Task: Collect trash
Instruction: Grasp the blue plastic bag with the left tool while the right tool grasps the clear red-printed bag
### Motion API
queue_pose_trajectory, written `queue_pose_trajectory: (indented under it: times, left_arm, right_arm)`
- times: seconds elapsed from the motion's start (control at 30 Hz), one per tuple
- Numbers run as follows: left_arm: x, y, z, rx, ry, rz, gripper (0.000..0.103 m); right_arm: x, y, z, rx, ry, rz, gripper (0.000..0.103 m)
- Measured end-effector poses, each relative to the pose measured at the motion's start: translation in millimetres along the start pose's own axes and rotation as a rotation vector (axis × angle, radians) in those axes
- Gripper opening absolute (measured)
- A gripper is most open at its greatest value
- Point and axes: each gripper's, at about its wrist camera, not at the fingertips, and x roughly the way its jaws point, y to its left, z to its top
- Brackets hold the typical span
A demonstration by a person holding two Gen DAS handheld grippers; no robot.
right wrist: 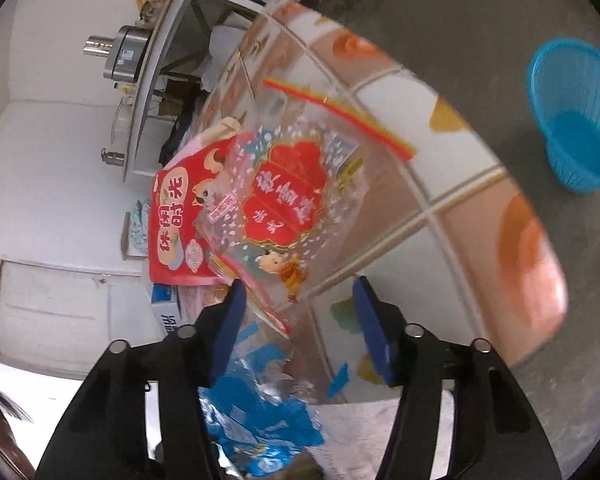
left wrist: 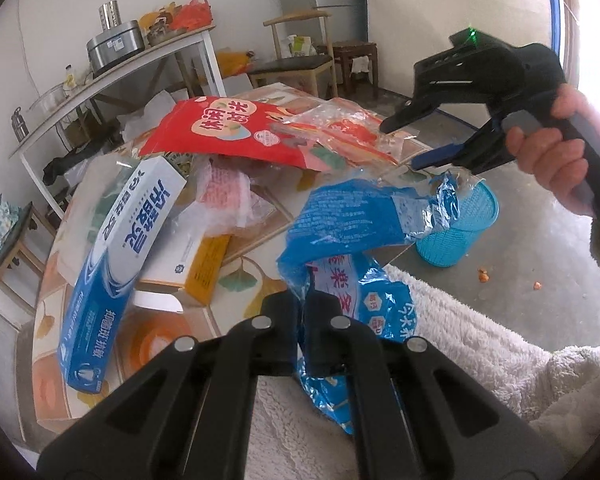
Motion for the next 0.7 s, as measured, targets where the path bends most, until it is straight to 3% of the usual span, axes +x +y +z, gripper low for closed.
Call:
queue_pose_trajectory:
  times: [0.13,0.47,0.7]
  left_arm:
    - [-0.3,4.0,-1.2,-0.016,-0.001,-0.009,0.0]
    - [-6.7,7.9,-1.2,-0.056,-0.01,-0.012,0.0]
    - [-13.9,13.8,2.3,-0.119,-0.015,-0.039,0.0]
  right_arm:
    - [13.1,0.9,3.1,0.039,0.001,0.019,0.047]
    - [11.4,-25.4,1.3,0.165,-0.017,0.085,0.007]
    - [-16.4,-34.5,-4.2,0.154,-0.088,0.18,0.004]
